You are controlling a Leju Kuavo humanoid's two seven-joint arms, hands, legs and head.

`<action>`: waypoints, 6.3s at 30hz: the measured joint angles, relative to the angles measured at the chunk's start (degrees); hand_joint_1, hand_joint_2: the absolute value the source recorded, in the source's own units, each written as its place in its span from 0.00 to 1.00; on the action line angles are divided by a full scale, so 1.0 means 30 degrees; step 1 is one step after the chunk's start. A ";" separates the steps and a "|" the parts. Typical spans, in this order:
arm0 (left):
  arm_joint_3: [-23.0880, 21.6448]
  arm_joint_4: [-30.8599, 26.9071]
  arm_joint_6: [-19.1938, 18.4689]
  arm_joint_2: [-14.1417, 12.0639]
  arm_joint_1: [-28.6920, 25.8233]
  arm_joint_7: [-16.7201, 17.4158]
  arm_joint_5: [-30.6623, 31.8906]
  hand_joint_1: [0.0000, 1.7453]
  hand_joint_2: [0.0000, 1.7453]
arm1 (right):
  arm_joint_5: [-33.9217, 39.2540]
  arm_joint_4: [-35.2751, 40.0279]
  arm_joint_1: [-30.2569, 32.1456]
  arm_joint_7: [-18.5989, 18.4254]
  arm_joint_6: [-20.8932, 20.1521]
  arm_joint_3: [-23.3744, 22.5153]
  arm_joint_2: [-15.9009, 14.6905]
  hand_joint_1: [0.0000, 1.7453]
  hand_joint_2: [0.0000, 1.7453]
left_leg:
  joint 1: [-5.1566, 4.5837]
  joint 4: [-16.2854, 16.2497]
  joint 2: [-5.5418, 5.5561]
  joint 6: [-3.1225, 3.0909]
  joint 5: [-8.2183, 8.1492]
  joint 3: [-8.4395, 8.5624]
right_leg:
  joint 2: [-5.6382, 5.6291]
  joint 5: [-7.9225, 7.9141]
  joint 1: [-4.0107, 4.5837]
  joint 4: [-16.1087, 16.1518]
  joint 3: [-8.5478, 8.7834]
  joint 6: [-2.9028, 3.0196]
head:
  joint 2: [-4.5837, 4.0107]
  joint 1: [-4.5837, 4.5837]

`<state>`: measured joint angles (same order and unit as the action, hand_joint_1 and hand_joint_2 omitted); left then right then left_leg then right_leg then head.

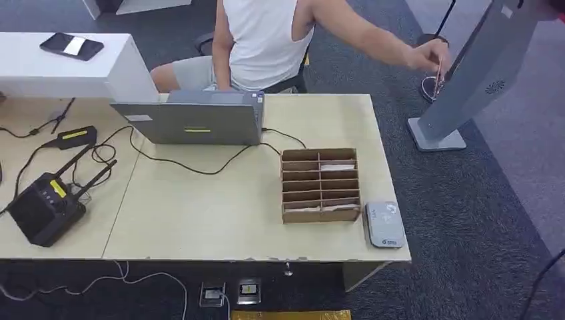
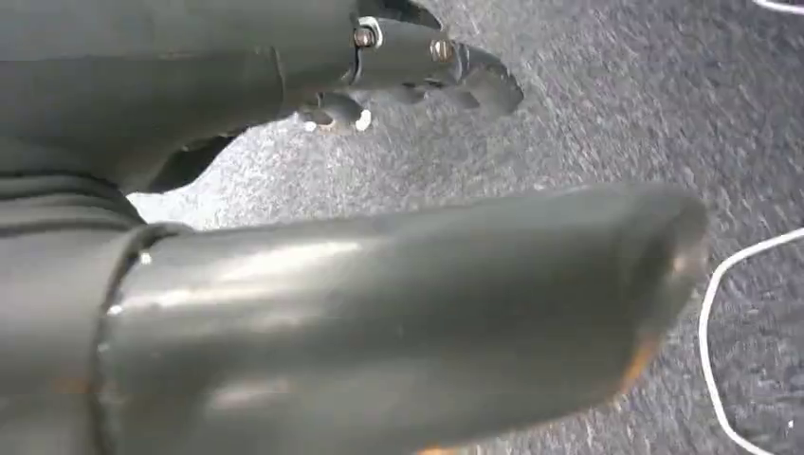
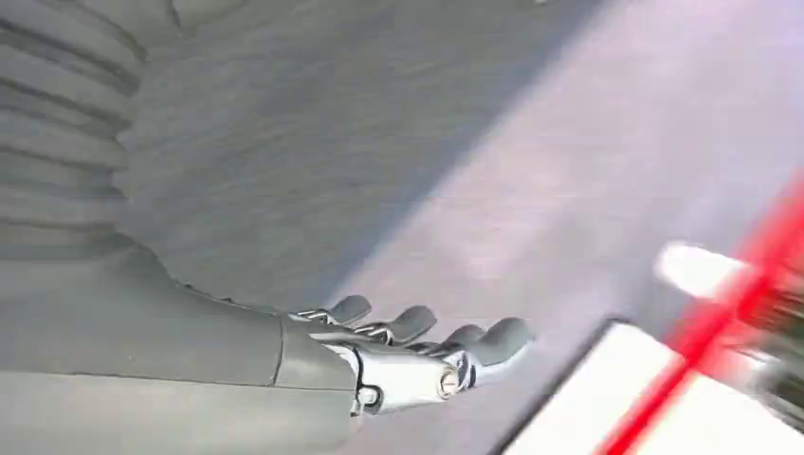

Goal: Pass the card to the sensor for recognition and then transmit it.

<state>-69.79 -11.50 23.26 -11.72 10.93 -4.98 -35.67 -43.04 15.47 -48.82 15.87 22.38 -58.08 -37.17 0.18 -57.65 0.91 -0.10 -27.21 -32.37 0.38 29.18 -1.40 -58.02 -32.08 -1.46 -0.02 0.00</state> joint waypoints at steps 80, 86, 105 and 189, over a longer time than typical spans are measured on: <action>-0.0080 0.0000 -0.1123 -0.0699 0.0909 -0.0146 0.1268 0.00 0.00 | 0.0635 1.2263 -0.5663 -0.1603 -0.4159 2.9029 0.3932 1.00 1.00 | 0.0075 -0.0001 0.0136 0.0051 0.0068 -0.0140 | 0.0145 0.0008 0.0085 -0.0019 -0.0088 0.0017 | 0.0000 0.0001; -0.0080 0.0000 -0.1123 -0.0699 0.0907 -0.0146 0.1253 0.00 0.00 | 0.0716 1.2475 -0.5460 -0.1676 -0.4604 2.9087 0.3895 1.00 1.00 | 0.0076 -0.0002 0.0131 0.0051 0.0068 -0.0137 | 0.0133 0.0008 0.0086 -0.0019 -0.0089 0.0017 | 0.0000 0.0001; -0.0073 0.0022 -0.1021 -0.0699 0.0881 -0.0124 0.1209 0.00 0.00 | 0.1466 1.5235 0.0335 -0.3126 -0.6789 2.8716 0.2416 1.00 1.00 | 0.0097 0.0000 0.0087 0.0080 0.0043 -0.0132 | 0.0067 0.0008 0.0106 0.0007 -0.0086 0.0017 | 0.0000 0.0008; -0.0073 0.0029 -0.0591 -0.0590 0.0677 0.0284 0.1195 0.00 0.00 | 0.0468 2.1669 1.1377 -0.4831 -1.0796 2.4526 0.1054 1.00 1.00 | 0.0101 0.0006 0.0065 0.0092 0.0021 -0.0126 | 0.0063 0.0031 0.0110 0.0009 -0.0085 0.0047 | 0.0000 0.0008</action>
<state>-70.01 -11.41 21.49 -13.49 12.97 -4.13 -32.09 -41.64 80.48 -14.69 1.38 -10.01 15.50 -34.01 0.49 -57.63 1.10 0.17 -27.15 -32.74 0.57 29.27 -1.07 -57.99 -32.34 -1.32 -0.02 0.02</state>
